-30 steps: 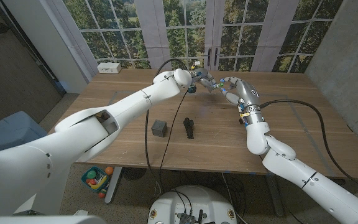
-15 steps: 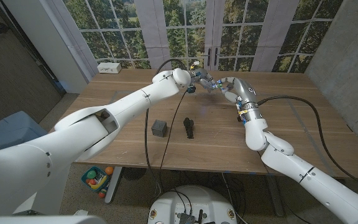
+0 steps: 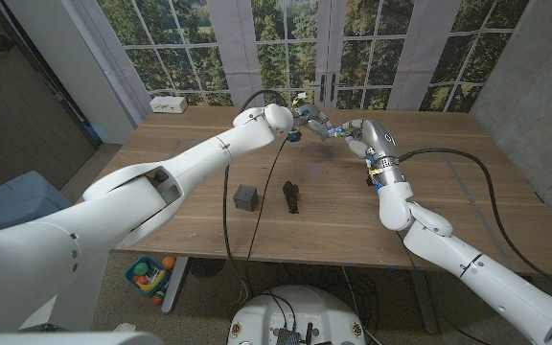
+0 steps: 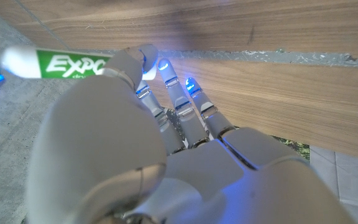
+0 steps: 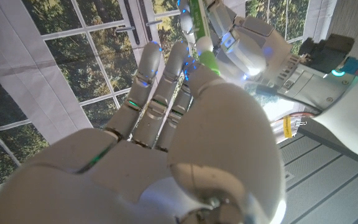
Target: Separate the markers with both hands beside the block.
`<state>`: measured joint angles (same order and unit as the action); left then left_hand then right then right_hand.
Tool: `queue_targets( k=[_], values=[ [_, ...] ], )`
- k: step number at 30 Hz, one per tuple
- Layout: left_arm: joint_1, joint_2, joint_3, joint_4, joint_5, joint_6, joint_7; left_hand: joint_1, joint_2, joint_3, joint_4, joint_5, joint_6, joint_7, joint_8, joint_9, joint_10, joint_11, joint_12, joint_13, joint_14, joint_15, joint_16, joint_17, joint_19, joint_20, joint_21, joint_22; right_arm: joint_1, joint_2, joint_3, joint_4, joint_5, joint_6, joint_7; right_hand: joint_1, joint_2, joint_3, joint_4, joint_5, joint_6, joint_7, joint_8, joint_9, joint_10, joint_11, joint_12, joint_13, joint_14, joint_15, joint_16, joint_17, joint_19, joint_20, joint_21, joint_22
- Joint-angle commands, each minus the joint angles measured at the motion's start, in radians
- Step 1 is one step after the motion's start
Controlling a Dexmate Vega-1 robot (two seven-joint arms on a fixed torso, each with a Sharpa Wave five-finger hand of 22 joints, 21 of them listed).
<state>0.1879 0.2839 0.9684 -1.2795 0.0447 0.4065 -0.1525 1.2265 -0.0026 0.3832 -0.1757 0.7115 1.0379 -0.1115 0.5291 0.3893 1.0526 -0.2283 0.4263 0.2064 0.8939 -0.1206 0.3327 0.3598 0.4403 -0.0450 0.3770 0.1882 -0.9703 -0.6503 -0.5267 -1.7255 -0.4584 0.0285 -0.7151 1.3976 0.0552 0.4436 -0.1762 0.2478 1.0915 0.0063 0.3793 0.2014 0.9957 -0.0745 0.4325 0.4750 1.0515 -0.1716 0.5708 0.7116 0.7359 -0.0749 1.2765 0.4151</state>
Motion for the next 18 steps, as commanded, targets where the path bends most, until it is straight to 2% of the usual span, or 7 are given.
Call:
queue_targets(
  k=[1, 8, 10, 12, 14, 16, 18],
  values=[
    [0.028, 0.014, -0.006, -0.042, 0.033, 0.019, 0.067, -0.002, 0.002, -0.018, 0.011, 0.017, 0.079, 0.079, 0.007, 0.006, 0.238, 0.044, 0.042, 0.442, 0.015, -0.122, 0.002, 0.008, 0.016, -0.035, 0.011, 0.006, 0.002, 0.025, 0.017, 0.105, -0.024, 0.177, -0.175, -0.014, -0.041, 0.025, 0.0, 0.033, 0.038, 0.003, -0.008, -0.004, 0.037, 0.014, -0.012, -0.012, 0.032, -0.046, -0.021, -0.015, 0.028, -0.144, 0.01, -0.031],
    [0.038, 0.012, -0.029, -0.051, 0.001, 0.018, 0.054, 0.005, -0.01, -0.022, 0.008, 0.047, 0.097, 0.092, 0.019, 0.013, 0.253, 0.057, 0.056, 0.472, 0.043, -0.123, 0.014, 0.024, 0.06, -0.048, 0.035, 0.013, 0.004, 0.031, 0.02, 0.135, -0.02, 0.217, -0.183, -0.025, -0.073, 0.051, 0.001, 0.077, 0.06, 0.004, -0.02, -0.006, 0.063, 0.016, -0.02, -0.013, 0.053, -0.047, -0.049, -0.038, 0.05, -0.143, 0.017, -0.073],
    [0.044, 0.013, -0.031, -0.058, 0.007, 0.02, 0.074, 0.006, -0.012, -0.023, 0.008, 0.054, 0.097, 0.091, 0.021, 0.016, 0.254, 0.053, 0.058, 0.479, 0.048, -0.123, 0.016, 0.027, 0.064, -0.052, 0.039, 0.014, -0.014, 0.022, 0.029, 0.09, -0.029, 0.144, -0.144, -0.036, -0.071, 0.057, 0.008, 0.087, 0.043, 0.001, -0.032, -0.004, 0.051, 0.017, -0.026, -0.004, 0.066, -0.047, -0.05, -0.04, 0.049, -0.145, 0.017, -0.085],
    [0.05, 0.01, -0.038, -0.063, 0.003, 0.031, 0.087, 0.007, -0.014, -0.024, 0.008, 0.058, 0.096, 0.09, 0.021, 0.018, 0.253, 0.052, 0.059, 0.483, 0.05, -0.123, 0.017, 0.029, 0.063, -0.053, 0.04, 0.015, -0.027, 0.012, 0.04, 0.067, 0.002, 0.131, -0.105, -0.04, -0.066, 0.062, 0.01, 0.094, 0.009, -0.001, -0.05, 0.001, 0.028, 0.022, -0.035, 0.009, 0.058, -0.05, -0.055, -0.034, 0.039, -0.147, 0.017, -0.099],
    [0.052, 0.006, -0.044, -0.064, -0.003, 0.042, 0.093, 0.007, -0.016, -0.024, 0.008, 0.064, 0.094, 0.09, 0.022, 0.02, 0.253, 0.052, 0.061, 0.488, 0.051, -0.123, 0.017, 0.032, 0.063, -0.053, 0.041, 0.016, -0.044, 0.003, 0.046, 0.024, -0.02, 0.053, -0.08, -0.037, -0.081, 0.061, 0.004, 0.095, -0.094, -0.007, -0.101, 0.011, -0.052, 0.025, -0.07, 0.034, 0.009, -0.058, -0.074, -0.015, -0.006, -0.144, 0.023, -0.122],
    [0.052, 0.003, -0.046, -0.065, -0.009, 0.055, 0.094, 0.008, -0.017, -0.025, 0.009, 0.067, 0.092, 0.089, 0.022, 0.021, 0.251, 0.051, 0.061, 0.492, 0.05, -0.123, 0.016, 0.033, 0.062, -0.053, 0.042, 0.017, -0.058, -0.015, 0.051, -0.016, -0.013, 0.006, -0.029, -0.035, -0.114, 0.039, 0.006, 0.09, -0.208, -0.024, -0.157, 0.021, -0.163, -0.004, -0.124, 0.059, -0.044, -0.064, -0.098, 0.01, -0.068, -0.136, 0.07, -0.134],
    [0.053, 0.002, -0.047, -0.067, -0.013, 0.059, 0.098, 0.008, -0.016, -0.025, 0.01, 0.072, 0.089, 0.088, 0.022, 0.023, 0.249, 0.051, 0.062, 0.497, 0.049, -0.123, 0.015, 0.035, 0.062, -0.052, 0.044, 0.018, -0.067, -0.031, 0.055, -0.052, -0.015, -0.037, 0.011, -0.056, -0.109, 0.03, 0.022, 0.085, -0.256, -0.029, -0.173, 0.023, -0.191, -0.004, -0.141, 0.065, -0.052, -0.059, -0.104, 0.02, -0.097, -0.129, 0.087, -0.143]
  ],
)
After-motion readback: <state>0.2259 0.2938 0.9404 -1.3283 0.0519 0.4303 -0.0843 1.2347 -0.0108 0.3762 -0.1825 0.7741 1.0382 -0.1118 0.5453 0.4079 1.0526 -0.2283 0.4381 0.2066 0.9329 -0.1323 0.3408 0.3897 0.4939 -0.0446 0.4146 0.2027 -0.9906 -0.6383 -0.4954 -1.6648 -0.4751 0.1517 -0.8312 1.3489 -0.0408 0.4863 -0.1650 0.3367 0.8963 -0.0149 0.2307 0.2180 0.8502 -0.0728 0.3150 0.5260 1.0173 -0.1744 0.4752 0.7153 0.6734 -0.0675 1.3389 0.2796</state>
